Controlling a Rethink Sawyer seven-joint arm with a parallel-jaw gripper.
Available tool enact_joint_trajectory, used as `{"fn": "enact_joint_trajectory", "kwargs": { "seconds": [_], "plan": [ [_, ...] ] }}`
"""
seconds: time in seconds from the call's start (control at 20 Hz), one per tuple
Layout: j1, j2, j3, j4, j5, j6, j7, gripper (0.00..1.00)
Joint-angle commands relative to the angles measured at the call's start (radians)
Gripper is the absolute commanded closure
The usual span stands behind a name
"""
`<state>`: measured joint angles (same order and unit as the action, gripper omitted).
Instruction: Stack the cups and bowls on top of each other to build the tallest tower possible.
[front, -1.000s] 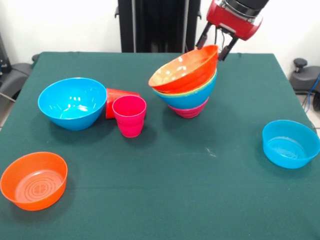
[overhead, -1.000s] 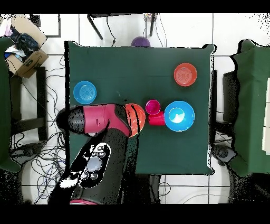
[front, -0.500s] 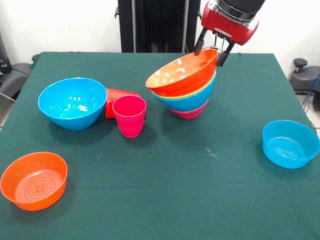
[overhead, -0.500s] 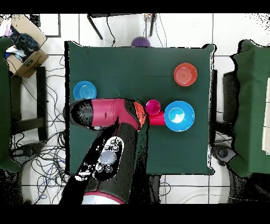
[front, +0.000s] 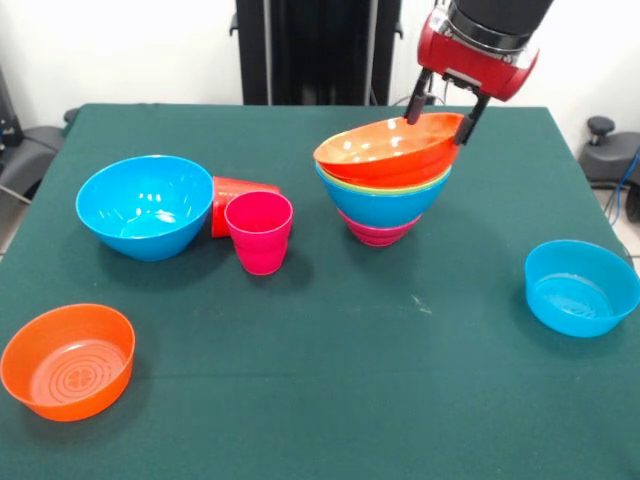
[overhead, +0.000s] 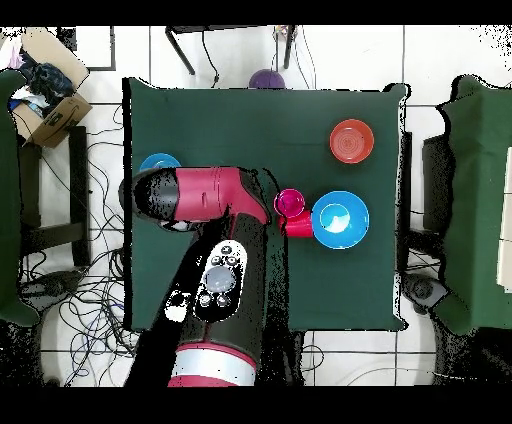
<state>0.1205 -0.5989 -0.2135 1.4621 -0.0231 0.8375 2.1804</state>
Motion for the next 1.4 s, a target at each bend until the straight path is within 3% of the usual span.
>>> {"fn": "enact_joint_trajectory", "kwargs": {
  "seconds": [0.05, 0.35, 0.7, 0.85, 1.05, 1.4],
  "plan": [
    [-0.045, -0.02, 0.175, -0.05, 0.019, 0.145, -0.1, 0.0],
    [-0.067, -0.051, 0.202, -0.07, 0.005, 0.202, -0.108, 0.0],
    [-0.088, -0.04, 0.217, -0.085, -0.021, 0.2, -0.104, 0.0],
    [-0.096, -0.074, 0.224, -0.1, -0.018, 0.263, -0.11, 0.0],
    [-0.113, -0.104, 0.233, -0.16, -0.024, 0.338, -0.127, 0.0],
    [-0.192, -0.042, 0.268, -0.285, -0.063, 0.285, -0.207, 0.0]
  ]
}}
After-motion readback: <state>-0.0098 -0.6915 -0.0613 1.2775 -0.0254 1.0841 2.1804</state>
